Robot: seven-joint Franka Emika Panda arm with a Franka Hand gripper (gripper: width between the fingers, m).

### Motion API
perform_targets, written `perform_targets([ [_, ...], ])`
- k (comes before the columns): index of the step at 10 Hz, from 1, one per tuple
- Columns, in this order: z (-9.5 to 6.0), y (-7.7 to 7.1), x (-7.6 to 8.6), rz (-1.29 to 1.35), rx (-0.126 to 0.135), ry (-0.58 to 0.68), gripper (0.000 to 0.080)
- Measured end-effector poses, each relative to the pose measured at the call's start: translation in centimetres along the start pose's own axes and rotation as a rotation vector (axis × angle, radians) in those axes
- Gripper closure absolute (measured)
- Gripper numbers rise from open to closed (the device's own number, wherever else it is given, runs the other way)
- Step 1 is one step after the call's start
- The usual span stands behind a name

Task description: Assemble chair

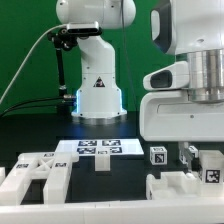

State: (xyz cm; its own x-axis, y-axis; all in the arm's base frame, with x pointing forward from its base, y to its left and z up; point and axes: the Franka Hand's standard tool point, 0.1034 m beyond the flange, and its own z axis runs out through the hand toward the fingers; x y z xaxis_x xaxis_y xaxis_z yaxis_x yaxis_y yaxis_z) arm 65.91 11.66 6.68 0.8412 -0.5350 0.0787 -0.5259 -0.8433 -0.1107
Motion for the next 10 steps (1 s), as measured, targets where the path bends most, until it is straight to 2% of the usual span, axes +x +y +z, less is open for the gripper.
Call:
perform_targets([
  [3,-0.03,0.35,0.31,0.223,-0.004,0.004,0.0493],
  [6,0.13,0.89,0.23,0.641,-0.001,-0.025,0.05],
  [8,0.16,0.96,-0.02,0.889,-0.014,-0.066,0.05],
  [10,0.25,1.04,-0.17,1.179,-0.003,-0.092,0.05],
])
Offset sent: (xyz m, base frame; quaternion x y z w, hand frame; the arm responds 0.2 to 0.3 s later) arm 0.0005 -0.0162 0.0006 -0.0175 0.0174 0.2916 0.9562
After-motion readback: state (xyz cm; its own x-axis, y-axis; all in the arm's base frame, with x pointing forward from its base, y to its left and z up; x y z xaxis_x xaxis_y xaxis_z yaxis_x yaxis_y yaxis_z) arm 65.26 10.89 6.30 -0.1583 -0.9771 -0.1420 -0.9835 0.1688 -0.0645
